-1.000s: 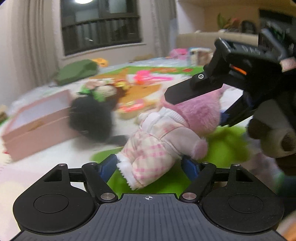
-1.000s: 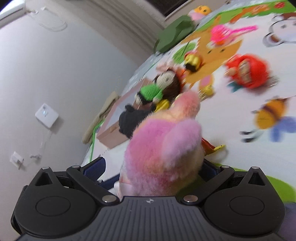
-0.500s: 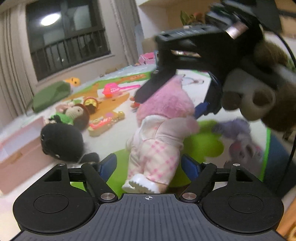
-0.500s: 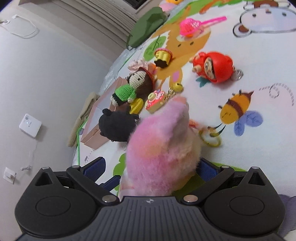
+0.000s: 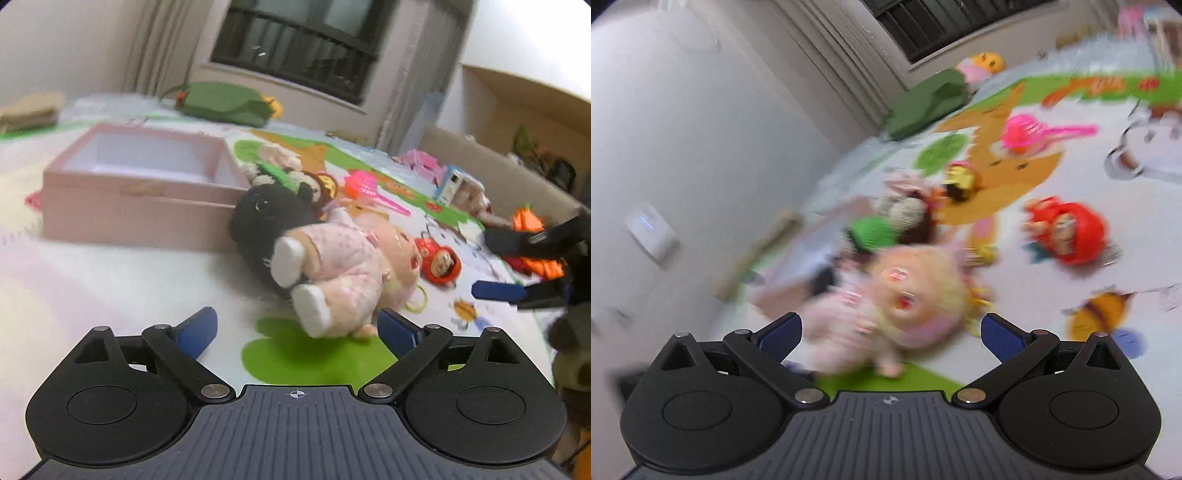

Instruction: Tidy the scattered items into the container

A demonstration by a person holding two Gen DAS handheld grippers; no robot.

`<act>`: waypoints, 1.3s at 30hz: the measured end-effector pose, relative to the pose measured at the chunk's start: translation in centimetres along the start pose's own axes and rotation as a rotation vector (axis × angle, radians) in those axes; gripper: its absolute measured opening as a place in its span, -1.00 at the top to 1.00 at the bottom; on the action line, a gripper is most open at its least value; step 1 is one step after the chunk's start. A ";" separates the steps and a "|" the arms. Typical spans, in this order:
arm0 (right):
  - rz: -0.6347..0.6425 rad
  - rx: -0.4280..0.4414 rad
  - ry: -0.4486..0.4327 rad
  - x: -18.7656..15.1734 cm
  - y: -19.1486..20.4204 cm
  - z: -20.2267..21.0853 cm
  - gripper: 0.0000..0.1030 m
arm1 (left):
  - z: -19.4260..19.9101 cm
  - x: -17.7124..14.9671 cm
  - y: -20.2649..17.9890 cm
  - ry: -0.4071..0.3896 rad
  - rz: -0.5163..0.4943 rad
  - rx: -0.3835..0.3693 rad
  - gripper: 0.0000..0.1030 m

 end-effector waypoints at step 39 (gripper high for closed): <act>0.285 -0.394 -0.018 -6.0 -4.4 0.8 -1.00 | -3.3 0.1 -5.5 0.017 -0.364 0.093 -0.63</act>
Point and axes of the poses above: each gripper's, at about its wrist camera, not at the fingertips, and z roughly against the way its jaws point, y to its left, x to its top, the point moved 4 cm from there along -z, roughly the way its jaws point, and after that the axes turned 2 degrees about -y, right-handed, at the moved point
